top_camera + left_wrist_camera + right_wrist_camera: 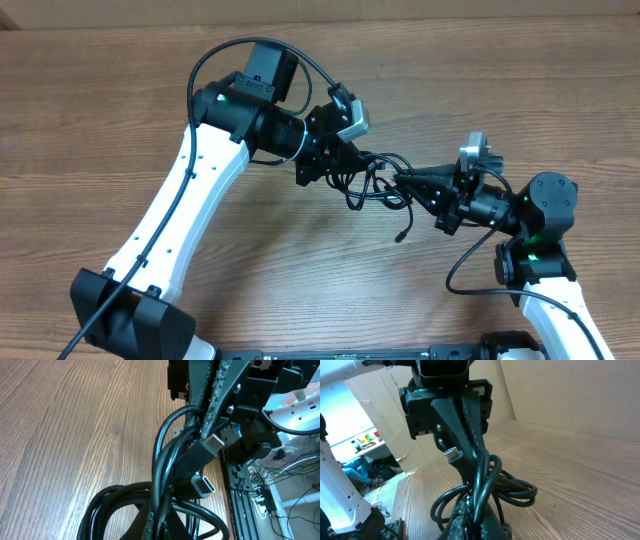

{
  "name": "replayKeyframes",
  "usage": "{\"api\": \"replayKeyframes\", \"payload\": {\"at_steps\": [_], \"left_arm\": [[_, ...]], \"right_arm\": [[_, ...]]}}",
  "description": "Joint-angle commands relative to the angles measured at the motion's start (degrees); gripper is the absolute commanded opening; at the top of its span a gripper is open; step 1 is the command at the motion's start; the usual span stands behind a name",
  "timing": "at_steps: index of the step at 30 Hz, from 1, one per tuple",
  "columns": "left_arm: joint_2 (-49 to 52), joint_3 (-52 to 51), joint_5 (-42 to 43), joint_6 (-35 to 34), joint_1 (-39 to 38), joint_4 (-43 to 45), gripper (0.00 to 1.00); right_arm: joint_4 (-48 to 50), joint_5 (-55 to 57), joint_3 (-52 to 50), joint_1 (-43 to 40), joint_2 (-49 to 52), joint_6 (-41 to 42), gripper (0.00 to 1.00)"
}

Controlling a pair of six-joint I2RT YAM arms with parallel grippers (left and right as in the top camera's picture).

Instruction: Untangle cables

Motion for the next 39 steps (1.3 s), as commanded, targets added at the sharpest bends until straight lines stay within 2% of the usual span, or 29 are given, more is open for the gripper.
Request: {"api": "replayKeyframes", "payload": {"at_steps": [1, 4, 5, 6, 7, 9, 20, 26, 31, 32, 33, 34, 36, 39], "left_arm": [[0.2, 1.6, 0.9, -1.2, -0.3, 0.4, 0.04], [0.2, 1.6, 0.2, -1.2, -0.3, 0.3, 0.06], [0.2, 1.6, 0.2, -1.2, -0.3, 0.3, 0.12], [0.2, 1.6, 0.1, -1.2, -0.3, 0.3, 0.25], [0.2, 1.6, 0.1, -1.2, -0.3, 0.2, 0.55], [0.2, 1.6, -0.3, -1.2, -0.3, -0.4, 1.0], [-0.1, 1.7, -0.2, -0.9, -0.3, -3.0, 1.0], [-1.4, 1.8, -0.2, 0.5, -0.3, -3.1, 1.0], [-2.3, 1.8, 0.1, 1.9, -0.5, -3.5, 0.88], [-2.3, 1.8, 0.4, 2.3, -0.5, -3.5, 0.82], [-2.3, 1.8, 1.0, 3.0, -0.6, -3.5, 0.64], [-2.3, 1.8, 1.4, 3.5, -0.6, -3.5, 0.55], [-2.3, 1.8, 3.1, 5.0, -0.8, -3.5, 0.54], [-2.3, 1.8, 8.9, 9.4, -0.8, -3.5, 0.58]], "right_arm": [[0.4, -0.8, 1.3, 0.0, 0.1, -0.2, 0.04], [0.5, -0.8, 1.3, 0.0, 0.1, -0.1, 0.04], [0.5, -0.8, 1.3, 0.0, 0.1, -0.1, 0.04], [0.5, -0.7, 1.3, 0.0, 0.1, -0.2, 0.04], [0.4, -0.3, 1.3, 0.0, 0.1, -0.1, 0.04], [0.5, -0.1, 1.3, -0.1, 0.1, -0.2, 0.04], [-2.4, 6.3, 1.3, -0.1, 0.1, 0.0, 0.04], [-3.0, 12.9, 1.3, -0.1, 0.2, 4.7, 0.04], [-2.4, 17.7, 1.3, -0.1, 0.2, 10.6, 0.04], [-1.7, 18.1, 1.3, -0.1, 0.2, 12.0, 0.04], [-0.4, 18.6, 1.3, -0.1, 0.2, 14.6, 0.04], [1.4, 19.1, 1.3, -0.1, 0.2, 17.7, 0.04], [4.5, 19.5, 1.3, -0.1, 0.2, 23.0, 0.04], [7.6, 19.5, 1.3, -0.1, 0.2, 28.4, 0.04]]}}
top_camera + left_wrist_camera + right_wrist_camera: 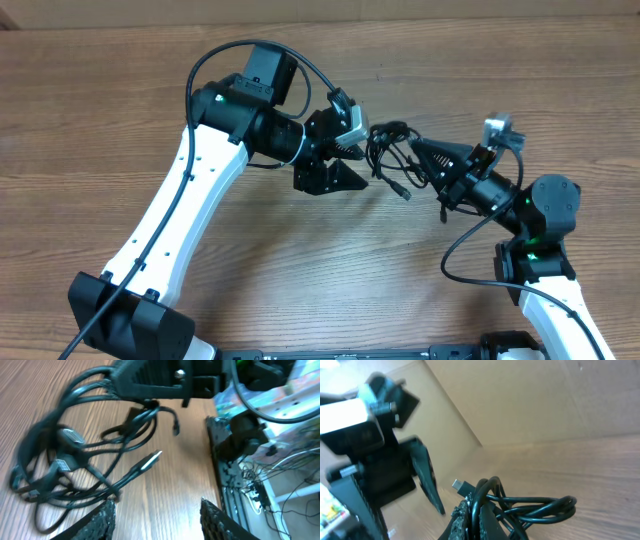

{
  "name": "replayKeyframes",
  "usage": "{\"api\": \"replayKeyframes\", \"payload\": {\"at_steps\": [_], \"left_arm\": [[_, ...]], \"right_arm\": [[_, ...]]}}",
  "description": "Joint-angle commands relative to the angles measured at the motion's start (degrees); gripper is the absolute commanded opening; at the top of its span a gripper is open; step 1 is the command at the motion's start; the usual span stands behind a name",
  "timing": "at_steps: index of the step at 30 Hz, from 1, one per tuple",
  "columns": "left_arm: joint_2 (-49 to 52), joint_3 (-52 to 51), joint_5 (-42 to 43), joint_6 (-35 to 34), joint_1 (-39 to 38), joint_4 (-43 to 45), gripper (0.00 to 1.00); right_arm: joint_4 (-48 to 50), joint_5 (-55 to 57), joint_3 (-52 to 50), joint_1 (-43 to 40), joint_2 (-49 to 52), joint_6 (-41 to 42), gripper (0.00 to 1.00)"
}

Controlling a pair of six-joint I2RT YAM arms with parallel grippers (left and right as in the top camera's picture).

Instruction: Untangle cables

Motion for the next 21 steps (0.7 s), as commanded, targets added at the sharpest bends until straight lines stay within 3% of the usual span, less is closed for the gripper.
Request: {"api": "replayKeyframes", "payload": {"at_steps": [1, 8, 9, 12, 16, 19, 21], "left_arm": [[-1.9, 1.4, 8.2, 6.8, -0.5, 0.1, 0.63], [-1.9, 1.4, 13.5, 13.6, -1.1, 1.9, 0.88], [-1.9, 1.4, 13.4, 14.5, -1.7, 2.8, 0.94], [-1.9, 1.4, 10.3, 14.5, -3.5, 5.1, 0.99], [-1.9, 1.4, -0.1, 14.4, -6.9, 7.5, 0.97], [-1.9, 1.4, -5.8, 13.9, -8.2, 8.9, 0.85], [-1.9, 1.4, -7.1, 12.1, -8.3, 9.4, 0.83]], "right_arm": [[1.8, 2.0, 1.3, -0.1, -0.3, 10.2, 0.04], [2.1, 2.1, 1.3, -0.1, -0.3, 11.4, 0.04], [2.1, 2.1, 1.3, -0.1, -0.3, 11.4, 0.04], [2.1, 2.0, 1.3, -0.1, -0.3, 11.4, 0.04], [2.2, 1.8, 1.3, -0.1, -0.3, 11.4, 0.04], [2.1, 1.8, 1.3, -0.1, -0.3, 11.4, 0.04], [2.1, 1.8, 1.3, -0.1, -0.3, 11.4, 0.04]]}}
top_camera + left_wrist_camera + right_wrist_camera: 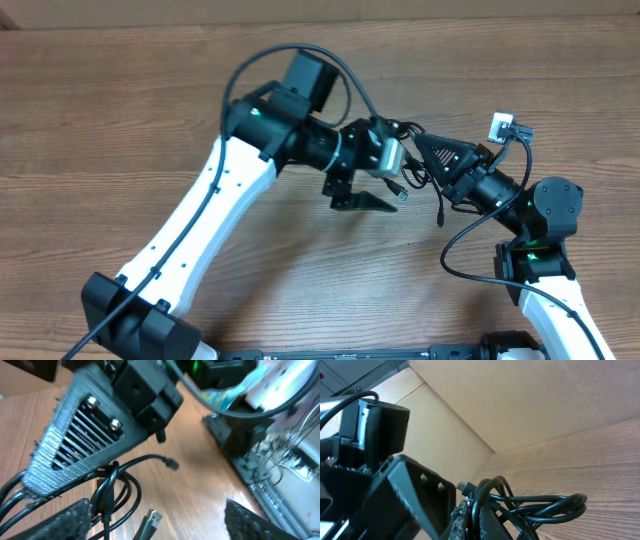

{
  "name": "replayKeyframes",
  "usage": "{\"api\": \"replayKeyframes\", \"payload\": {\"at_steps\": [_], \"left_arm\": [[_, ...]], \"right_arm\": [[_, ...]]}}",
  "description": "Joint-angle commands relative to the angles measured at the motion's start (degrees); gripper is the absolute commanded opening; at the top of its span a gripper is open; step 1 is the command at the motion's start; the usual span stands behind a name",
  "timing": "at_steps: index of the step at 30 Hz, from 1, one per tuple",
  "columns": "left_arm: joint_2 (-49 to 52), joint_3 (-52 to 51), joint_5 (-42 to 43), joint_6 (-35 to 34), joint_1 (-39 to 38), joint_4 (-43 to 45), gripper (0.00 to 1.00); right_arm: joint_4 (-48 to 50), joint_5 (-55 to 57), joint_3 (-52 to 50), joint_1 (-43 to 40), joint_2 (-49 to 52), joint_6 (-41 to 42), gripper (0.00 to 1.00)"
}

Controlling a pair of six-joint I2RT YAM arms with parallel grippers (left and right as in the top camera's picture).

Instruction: Untangle cables

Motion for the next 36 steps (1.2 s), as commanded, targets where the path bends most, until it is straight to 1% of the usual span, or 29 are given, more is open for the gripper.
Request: {"api": "replayKeyframes", "payload": {"at_steps": [1, 5, 7, 10, 15, 24, 32, 36], "left_arm": [[-1.9, 1.3, -6.2, -2.0, -0.1, 0.7, 0.83], [-1.9, 1.3, -7.7, -8.0, 0.2, 2.1, 0.83], [-1.8, 1.3, -8.5, -9.3, 0.2, 2.4, 0.84], [-1.8, 1.2, -8.8, -9.2, -0.5, 2.4, 0.89], [-1.8, 1.2, -11.8, -9.2, -1.8, 3.6, 0.88], [-1.7, 1.1, -10.9, -9.4, -3.1, 5.1, 0.91], [-1.5, 0.7, -11.2, -9.4, -4.6, 5.1, 0.86], [-0.8, 0.7, -11.2, -9.4, -4.6, 5.1, 0.81]], "right_arm": [[0.7, 0.4, 1.3, -0.1, -0.3, 0.5, 0.04], [0.9, 0.4, 1.3, -0.1, -0.3, 0.5, 0.04], [1.2, 0.1, 1.3, -0.1, -0.3, 0.5, 0.04], [2.3, -0.9, 1.3, -0.1, -0.3, 0.5, 0.04], [3.0, -1.6, 1.3, -0.1, -0.3, 0.5, 0.04], [3.0, -1.6, 1.3, -0.1, -0.3, 0.5, 0.04], [3.0, -1.6, 1.3, -0.1, -0.3, 0.5, 0.04], [3.0, -1.6, 1.3, -0.1, -0.3, 0.5, 0.04]]}}
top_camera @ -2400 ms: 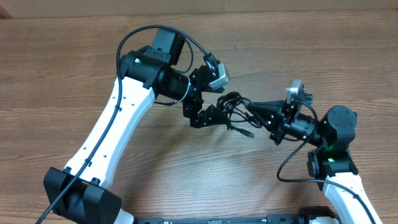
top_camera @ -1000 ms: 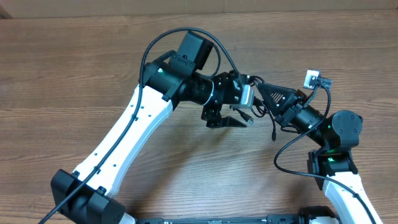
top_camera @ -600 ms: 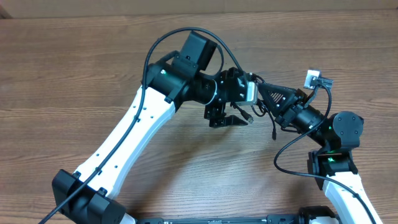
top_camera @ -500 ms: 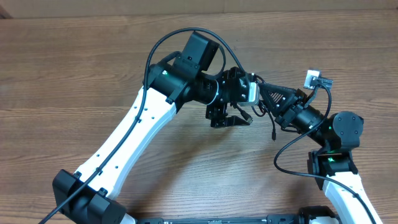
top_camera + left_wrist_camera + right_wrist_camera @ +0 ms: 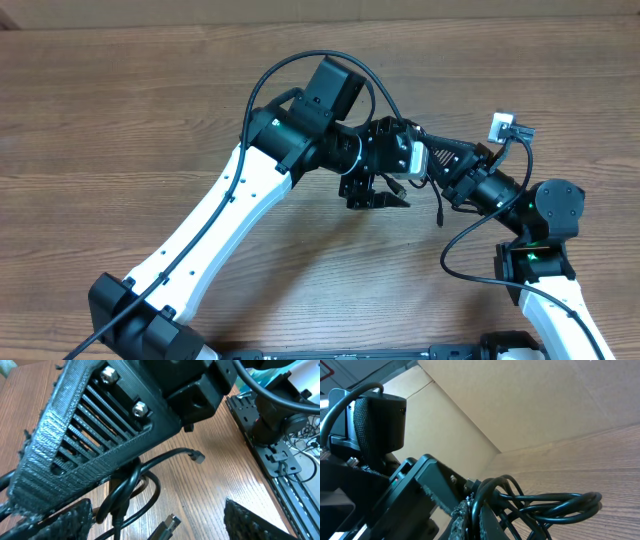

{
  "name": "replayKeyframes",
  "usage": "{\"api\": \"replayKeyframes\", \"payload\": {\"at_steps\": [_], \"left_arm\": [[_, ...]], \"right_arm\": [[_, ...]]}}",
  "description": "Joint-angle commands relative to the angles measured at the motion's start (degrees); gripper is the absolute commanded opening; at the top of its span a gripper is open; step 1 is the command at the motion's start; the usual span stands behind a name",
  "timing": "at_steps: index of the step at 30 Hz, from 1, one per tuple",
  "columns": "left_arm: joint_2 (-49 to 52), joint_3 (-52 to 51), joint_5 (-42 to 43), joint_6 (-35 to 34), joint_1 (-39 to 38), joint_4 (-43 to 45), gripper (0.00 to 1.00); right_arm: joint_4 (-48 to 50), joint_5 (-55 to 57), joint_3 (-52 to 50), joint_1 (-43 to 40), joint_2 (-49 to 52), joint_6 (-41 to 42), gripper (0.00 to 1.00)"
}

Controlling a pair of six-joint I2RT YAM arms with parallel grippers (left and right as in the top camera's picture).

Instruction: Untangle cables

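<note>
A tangle of black cables (image 5: 412, 170) hangs off the table from my right gripper (image 5: 436, 168), which is shut on it. In the right wrist view the strands are pinched between the fingers (image 5: 476, 516), and the cable loops (image 5: 555, 502) spread to the right. My left gripper (image 5: 380, 203) stands wide open just below and left of the bundle. In the left wrist view its pads (image 5: 67, 520) frame a silver USB plug (image 5: 170, 523) and dangling cable loops (image 5: 127, 492). A small black plug (image 5: 198, 457) hangs further out. The right gripper's ribbed finger (image 5: 95, 435) fills the upper left.
The wooden table (image 5: 120, 120) lies under both arms. A cardboard wall (image 5: 545, 405) stands behind it. The right arm's own black lead (image 5: 465, 250) loops over the table near its base (image 5: 535, 265). A rail with loose wires (image 5: 280, 455) runs along the table's near edge.
My left arm has shifted right, bringing its open gripper closer under the right gripper and the hanging cables. The right gripper holds the bundle much as before.
First both grippers were shut on the bundle, close together at mid-table. Then the left stood open and apart, while the right held the bundle higher and further right. After that the open left gripper was nearer the bundle, and now it is right beside it.
</note>
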Motion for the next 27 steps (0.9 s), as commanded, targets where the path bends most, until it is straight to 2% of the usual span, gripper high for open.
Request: {"api": "replayKeyframes", "payload": {"at_steps": [1, 6, 12, 17, 19, 22, 25, 27], "left_arm": [[-0.8, 0.7, -0.3, -1.0, -0.3, 0.1, 0.8], [-0.8, 0.7, -0.7, -1.0, -0.3, 0.3, 0.67], [-0.8, 0.7, -0.7, -1.0, -0.3, 0.3, 0.65], [-0.8, 0.7, -0.7, -1.0, -0.3, 1.0, 0.52], [-0.8, 0.7, -0.7, -1.0, -0.3, 1.5, 0.5], [-0.8, 0.7, -0.7, -1.0, -0.3, 1.8, 0.52], [-0.8, 0.7, -0.7, -1.0, -0.4, 1.7, 0.66], [-0.8, 0.7, -0.7, -1.0, -0.4, 1.7, 0.68]], "right_arm": [[0.9, 0.0, 1.3, -0.1, -0.3, 0.2, 0.04], [0.8, 0.0, 1.3, -0.1, -0.3, 0.2, 0.04], [0.9, 0.0, 1.3, -0.1, -0.3, 0.2, 0.04], [0.9, 0.0, 1.3, -0.1, -0.3, 0.2, 0.04], [0.9, 0.0, 1.3, -0.1, -0.3, 0.2, 0.04], [0.9, 0.0, 1.3, -0.1, -0.3, 0.2, 0.04], [0.9, 0.0, 1.3, -0.1, -0.3, 0.2, 0.04], [1.1, -0.1, 1.3, -0.1, -0.3, 0.2, 0.04]]}}
